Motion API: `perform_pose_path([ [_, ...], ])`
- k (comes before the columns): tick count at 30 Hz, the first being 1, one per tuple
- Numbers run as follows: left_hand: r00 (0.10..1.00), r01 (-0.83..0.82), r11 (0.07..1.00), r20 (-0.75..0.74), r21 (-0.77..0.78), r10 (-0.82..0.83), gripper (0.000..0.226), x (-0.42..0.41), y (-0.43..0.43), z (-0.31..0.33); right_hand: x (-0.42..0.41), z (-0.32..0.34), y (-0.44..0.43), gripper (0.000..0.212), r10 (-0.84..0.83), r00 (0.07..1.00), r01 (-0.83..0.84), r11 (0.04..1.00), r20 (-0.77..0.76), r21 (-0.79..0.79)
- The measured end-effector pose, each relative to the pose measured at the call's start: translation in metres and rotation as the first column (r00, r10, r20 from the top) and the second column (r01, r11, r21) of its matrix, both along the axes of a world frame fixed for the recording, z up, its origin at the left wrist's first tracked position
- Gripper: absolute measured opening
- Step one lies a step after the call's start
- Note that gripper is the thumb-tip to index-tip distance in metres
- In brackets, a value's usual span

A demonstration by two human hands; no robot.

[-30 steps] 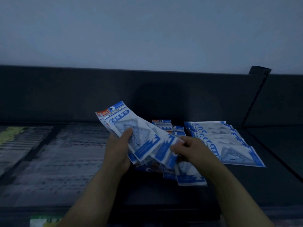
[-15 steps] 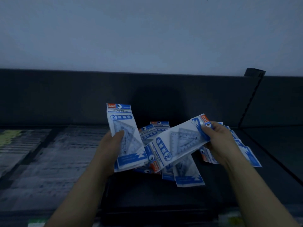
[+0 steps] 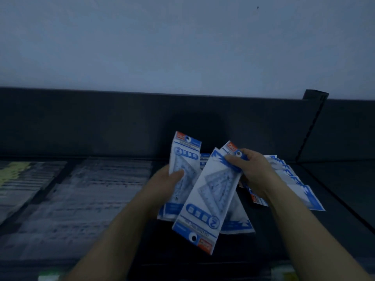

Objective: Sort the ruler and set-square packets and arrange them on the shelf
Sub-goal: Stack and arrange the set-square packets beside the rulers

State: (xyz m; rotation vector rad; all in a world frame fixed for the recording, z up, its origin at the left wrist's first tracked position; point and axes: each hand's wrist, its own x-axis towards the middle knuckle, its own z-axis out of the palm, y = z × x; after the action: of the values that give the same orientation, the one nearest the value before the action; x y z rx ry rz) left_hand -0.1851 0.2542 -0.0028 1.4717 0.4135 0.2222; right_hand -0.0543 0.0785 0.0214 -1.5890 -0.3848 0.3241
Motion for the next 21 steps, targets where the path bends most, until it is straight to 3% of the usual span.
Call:
perform_pose_path([
  [3,0.997,0.081,0.994,0.007,-0.076,-0.081,0.022,0.006,-0.008,0.002,0.001,-0.005,0.015,0.019,-0.062,0.997,0.066,0.994,0.051,-0.082],
  [7,0.991,0.136,0.99,-0.022,0.041,-0.135,0.034,0.01,-0.014,-0.003,0.006,-0.013,0.025,0.031,-0.146,0.988,0.142,0.987,-0.043,-0.078],
  [12,0.999,0.035,0.999,-0.035,-0.013,-0.035,0.026,0.008,-0.007,-0.013,0.013,-0.021,0.021,0.02,-0.188,0.97,0.194,0.981,-0.151,0.025],
  [17,0.993,-0.115,0.993,-0.018,0.016,0.116,0.006,0.001,0.013,-0.013,0.027,-0.01,-0.006,0.01,-0.355,0.931,0.364,0.918,-0.084,0.157],
  [21,0.976,-0.217,0.976,0.007,0.01,0.217,0.014,-0.002,0.024,-0.012,0.032,0.003,-0.03,0.009,-0.323,0.946,0.321,0.926,-0.028,0.2],
])
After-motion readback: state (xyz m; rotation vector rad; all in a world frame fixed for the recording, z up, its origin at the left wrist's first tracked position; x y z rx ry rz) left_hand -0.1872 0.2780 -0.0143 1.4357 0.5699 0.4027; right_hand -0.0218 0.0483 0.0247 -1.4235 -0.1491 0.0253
